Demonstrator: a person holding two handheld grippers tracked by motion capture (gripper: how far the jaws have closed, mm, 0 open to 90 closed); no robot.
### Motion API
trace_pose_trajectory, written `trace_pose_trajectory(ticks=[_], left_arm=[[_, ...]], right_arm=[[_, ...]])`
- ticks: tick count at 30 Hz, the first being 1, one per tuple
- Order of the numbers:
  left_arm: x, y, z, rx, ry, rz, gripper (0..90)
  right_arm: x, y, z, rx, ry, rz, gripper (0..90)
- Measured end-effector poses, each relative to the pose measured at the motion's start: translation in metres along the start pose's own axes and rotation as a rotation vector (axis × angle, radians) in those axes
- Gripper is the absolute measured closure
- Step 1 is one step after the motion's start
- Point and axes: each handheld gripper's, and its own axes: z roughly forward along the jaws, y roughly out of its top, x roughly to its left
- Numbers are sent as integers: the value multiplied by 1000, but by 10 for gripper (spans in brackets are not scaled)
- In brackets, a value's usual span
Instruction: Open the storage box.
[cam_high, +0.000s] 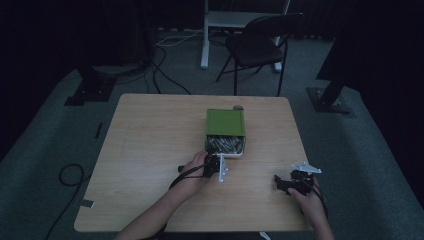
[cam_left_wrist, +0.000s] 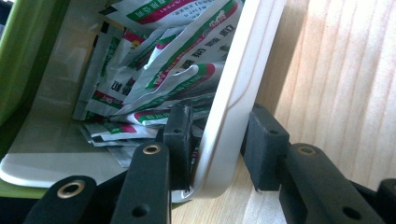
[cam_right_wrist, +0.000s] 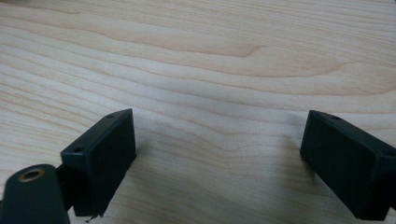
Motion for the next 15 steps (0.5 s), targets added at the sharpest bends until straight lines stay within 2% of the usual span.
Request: trace_pose_trajectory(ticks=[15], left_arm=[[-6, 2, -9, 1, -11, 3, 668]], right_arm=[[0, 0, 0, 0, 0, -1, 101]])
